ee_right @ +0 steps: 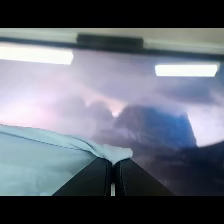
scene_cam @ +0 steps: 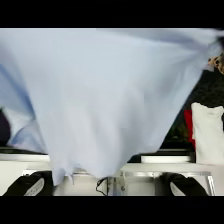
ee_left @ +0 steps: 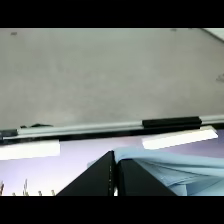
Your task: Fold the shirts.
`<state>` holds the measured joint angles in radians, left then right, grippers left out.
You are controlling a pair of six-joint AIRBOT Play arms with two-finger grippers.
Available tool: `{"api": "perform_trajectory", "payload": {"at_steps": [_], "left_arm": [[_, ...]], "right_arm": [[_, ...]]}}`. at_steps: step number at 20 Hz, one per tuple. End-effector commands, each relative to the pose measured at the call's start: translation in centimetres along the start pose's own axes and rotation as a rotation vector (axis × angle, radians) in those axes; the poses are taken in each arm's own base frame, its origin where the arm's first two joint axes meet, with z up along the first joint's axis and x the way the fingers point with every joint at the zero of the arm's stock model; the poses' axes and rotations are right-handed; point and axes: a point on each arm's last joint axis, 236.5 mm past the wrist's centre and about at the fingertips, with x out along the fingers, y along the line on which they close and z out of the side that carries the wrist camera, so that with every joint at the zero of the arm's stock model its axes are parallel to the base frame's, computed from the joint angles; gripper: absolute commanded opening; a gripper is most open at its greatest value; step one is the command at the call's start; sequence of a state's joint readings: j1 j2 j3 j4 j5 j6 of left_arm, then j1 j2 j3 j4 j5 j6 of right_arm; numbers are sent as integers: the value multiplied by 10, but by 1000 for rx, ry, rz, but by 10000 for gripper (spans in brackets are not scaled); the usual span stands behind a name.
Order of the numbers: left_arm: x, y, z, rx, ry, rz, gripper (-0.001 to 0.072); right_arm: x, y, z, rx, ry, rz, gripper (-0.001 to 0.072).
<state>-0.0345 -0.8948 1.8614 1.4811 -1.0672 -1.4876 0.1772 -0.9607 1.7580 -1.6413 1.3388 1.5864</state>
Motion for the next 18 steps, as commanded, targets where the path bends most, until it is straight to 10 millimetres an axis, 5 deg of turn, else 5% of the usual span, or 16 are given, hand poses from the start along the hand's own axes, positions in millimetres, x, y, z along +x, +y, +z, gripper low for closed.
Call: {"api": "perform_trajectory", "payload": {"at_steps": [1,5,8,12,16,17,18], "left_arm": [[78,12,-75,6,210,24,37],[172,13,-189,-13,487,7,37],[223,-1,-274,-79,662,-50,37],[260,-49,-374,-283,858,-192,38],[258,-89,-433,-405,1028,-293,43],[251,-91,-440,-408,1069,-300,146],[241,-86,-442,-404,1112,-303,394]], "right_arm": [[113,-20,-79,-76,332,-111,67],[231,-34,-164,-183,567,-181,67],[276,-40,-213,-186,687,-224,67],[303,-35,-255,-107,773,-244,67],[310,-11,-274,24,811,-189,72],[309,-7,-273,40,816,-174,139],[303,-7,-269,43,822,-174,365]]}}
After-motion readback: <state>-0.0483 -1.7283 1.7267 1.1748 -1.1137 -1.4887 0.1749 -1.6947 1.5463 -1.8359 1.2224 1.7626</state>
